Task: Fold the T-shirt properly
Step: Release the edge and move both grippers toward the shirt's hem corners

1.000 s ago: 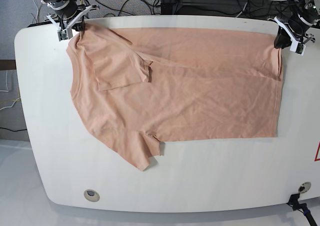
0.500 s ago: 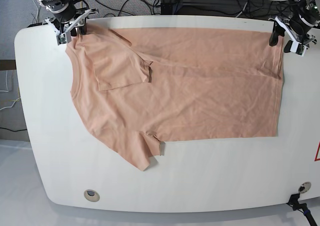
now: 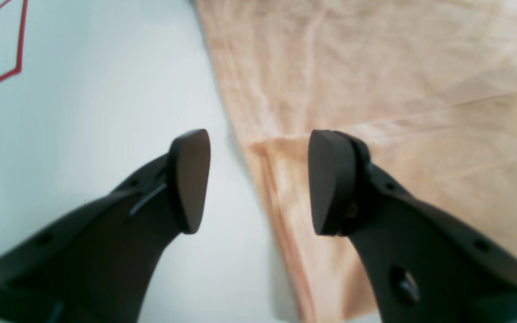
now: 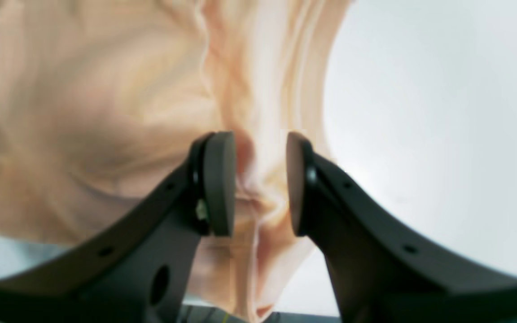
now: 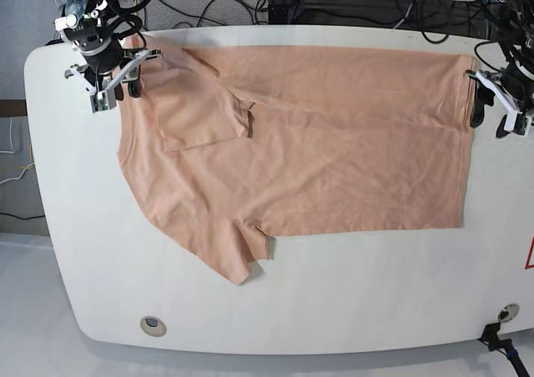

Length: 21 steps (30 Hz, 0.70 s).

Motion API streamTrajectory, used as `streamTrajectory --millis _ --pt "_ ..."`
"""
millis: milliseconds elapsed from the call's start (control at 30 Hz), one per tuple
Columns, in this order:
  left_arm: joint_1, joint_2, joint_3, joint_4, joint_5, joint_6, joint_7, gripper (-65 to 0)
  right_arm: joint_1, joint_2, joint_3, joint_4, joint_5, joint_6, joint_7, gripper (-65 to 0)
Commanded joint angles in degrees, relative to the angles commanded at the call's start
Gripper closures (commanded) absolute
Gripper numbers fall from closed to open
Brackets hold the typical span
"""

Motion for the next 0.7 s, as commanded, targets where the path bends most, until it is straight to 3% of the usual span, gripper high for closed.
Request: streamTrajectory --millis 100,333,467,633,700 --pt "-3.43 0.0 0.0 -1.14 0.53 0.0 0.53 -33.0 3.6 0.0 -0.26 -0.35 0.0 0.0 -0.26 -19.1" --pt "-15.65 0.97 6.42 -9.14 8.18 0.0 0.53 -33.3 16.53 0.09 -3.87 -6.95 -0.53 -0.09 -0.35 -19.2" --pt "-23.74 0.97 10.73 -16.0 8.88 0.0 0.53 -33.3 25.49 0.09 -5.63 -16.09 -5.19 0.0 -0.35 -19.2" --pt "-32.79 0.97 13.71 -27.16 8.79 0.0 0.35 -33.7 36.13 0.44 -5.71 -29.19 -6.15 0.18 0.35 -19.4" --pt "-35.34 0.88 15.38 -30.33 8.79 0.0 0.26 -39.6 39.12 2.02 -6.15 -34.64 -6.07 0.88 3.25 -19.4"
